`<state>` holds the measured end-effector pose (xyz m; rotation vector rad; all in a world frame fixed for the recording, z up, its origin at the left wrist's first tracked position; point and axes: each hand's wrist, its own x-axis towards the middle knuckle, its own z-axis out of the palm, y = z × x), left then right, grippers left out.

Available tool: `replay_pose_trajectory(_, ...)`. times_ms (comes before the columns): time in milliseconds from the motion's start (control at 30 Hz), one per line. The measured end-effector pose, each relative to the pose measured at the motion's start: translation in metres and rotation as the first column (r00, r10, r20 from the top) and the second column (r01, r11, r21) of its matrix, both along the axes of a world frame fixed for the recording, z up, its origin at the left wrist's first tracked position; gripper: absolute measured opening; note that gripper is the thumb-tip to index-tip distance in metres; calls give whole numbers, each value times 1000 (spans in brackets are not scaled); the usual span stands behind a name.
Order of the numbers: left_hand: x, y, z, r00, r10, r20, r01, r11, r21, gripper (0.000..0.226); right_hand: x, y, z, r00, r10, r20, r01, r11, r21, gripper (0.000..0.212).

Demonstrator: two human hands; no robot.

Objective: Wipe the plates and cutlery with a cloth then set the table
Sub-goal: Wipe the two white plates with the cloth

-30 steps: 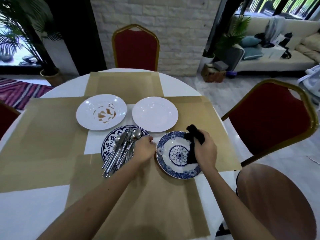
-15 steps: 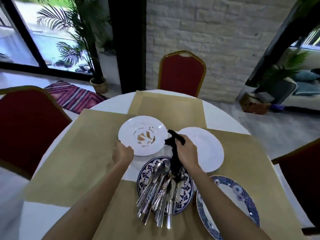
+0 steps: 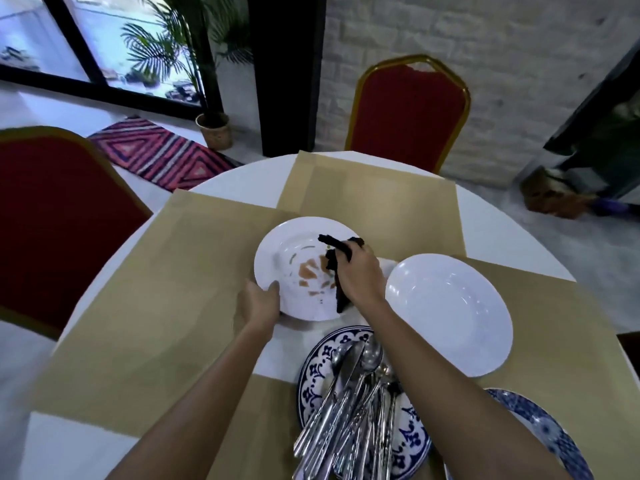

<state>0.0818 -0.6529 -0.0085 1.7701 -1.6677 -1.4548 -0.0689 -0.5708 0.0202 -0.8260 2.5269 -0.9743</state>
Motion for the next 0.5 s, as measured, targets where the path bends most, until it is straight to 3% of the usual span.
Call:
replay_pose_trajectory(133, 2, 0, -8, 980, 39, -193, -29, 998, 53, 14, 1, -2, -5, 999, 24, -30, -22, 998, 64, 36)
replay_pose_trajectory(333, 3, 1, 10, 920, 66, -386, -6, 988, 154, 19, 11, 0, 8, 998, 55, -31, -51, 994, 95, 44)
replay_pose_trajectory(500, 18, 5, 43, 853, 5, -523, 61, 992, 110, 18, 19, 6, 51, 996, 43, -74, -37, 996, 82, 53)
